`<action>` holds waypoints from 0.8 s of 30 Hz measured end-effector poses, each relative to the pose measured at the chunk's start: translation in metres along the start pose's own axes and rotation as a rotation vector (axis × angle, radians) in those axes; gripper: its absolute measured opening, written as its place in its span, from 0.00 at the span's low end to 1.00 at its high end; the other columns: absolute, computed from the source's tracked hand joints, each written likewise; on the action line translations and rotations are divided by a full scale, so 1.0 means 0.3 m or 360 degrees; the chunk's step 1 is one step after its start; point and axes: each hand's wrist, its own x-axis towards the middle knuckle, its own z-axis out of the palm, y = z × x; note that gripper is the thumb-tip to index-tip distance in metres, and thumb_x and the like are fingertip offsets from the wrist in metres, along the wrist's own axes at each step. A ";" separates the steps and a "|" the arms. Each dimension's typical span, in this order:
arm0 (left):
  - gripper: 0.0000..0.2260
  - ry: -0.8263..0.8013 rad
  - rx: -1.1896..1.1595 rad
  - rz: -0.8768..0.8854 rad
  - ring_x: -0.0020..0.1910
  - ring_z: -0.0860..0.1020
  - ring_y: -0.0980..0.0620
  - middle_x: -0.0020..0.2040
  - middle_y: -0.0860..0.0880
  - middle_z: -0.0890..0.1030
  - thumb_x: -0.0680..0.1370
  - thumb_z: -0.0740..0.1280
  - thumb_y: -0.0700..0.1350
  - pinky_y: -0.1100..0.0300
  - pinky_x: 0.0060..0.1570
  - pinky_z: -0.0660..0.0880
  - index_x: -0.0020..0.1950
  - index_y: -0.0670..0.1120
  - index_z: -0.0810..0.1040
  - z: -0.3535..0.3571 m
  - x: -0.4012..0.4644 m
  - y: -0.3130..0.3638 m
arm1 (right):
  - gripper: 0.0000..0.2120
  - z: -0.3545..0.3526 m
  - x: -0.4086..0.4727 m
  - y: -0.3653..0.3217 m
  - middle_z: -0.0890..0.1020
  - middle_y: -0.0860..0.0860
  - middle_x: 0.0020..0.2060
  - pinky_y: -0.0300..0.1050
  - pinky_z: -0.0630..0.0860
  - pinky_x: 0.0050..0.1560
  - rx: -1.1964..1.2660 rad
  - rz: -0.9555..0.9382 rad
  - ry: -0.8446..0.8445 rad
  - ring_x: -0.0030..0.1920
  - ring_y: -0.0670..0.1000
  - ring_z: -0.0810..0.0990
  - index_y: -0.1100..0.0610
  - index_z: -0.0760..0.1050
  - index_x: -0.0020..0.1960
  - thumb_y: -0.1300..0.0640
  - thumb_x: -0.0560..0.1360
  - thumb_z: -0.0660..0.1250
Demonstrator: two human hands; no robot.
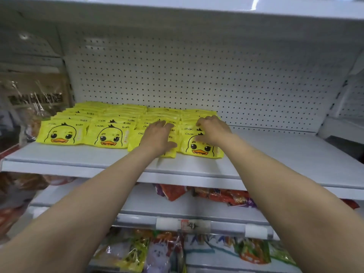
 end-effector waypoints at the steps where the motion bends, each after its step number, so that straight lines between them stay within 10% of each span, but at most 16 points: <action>1: 0.33 0.0006 -0.0052 -0.0053 0.72 0.64 0.42 0.73 0.43 0.68 0.72 0.73 0.53 0.52 0.67 0.63 0.74 0.47 0.67 -0.024 -0.016 0.005 | 0.27 -0.021 0.000 -0.017 0.75 0.53 0.64 0.52 0.72 0.58 0.0021 -0.0035 -0.0003 0.67 0.56 0.69 0.51 0.70 0.69 0.42 0.74 0.70; 24: 0.23 0.0625 0.0282 -0.0740 0.63 0.73 0.42 0.64 0.44 0.76 0.78 0.65 0.56 0.46 0.59 0.73 0.70 0.48 0.71 -0.547 -0.904 -0.309 | 0.23 -0.223 -0.313 -0.774 0.72 0.49 0.69 0.50 0.68 0.65 0.0713 -0.0971 0.0346 0.70 0.53 0.66 0.48 0.69 0.69 0.41 0.77 0.64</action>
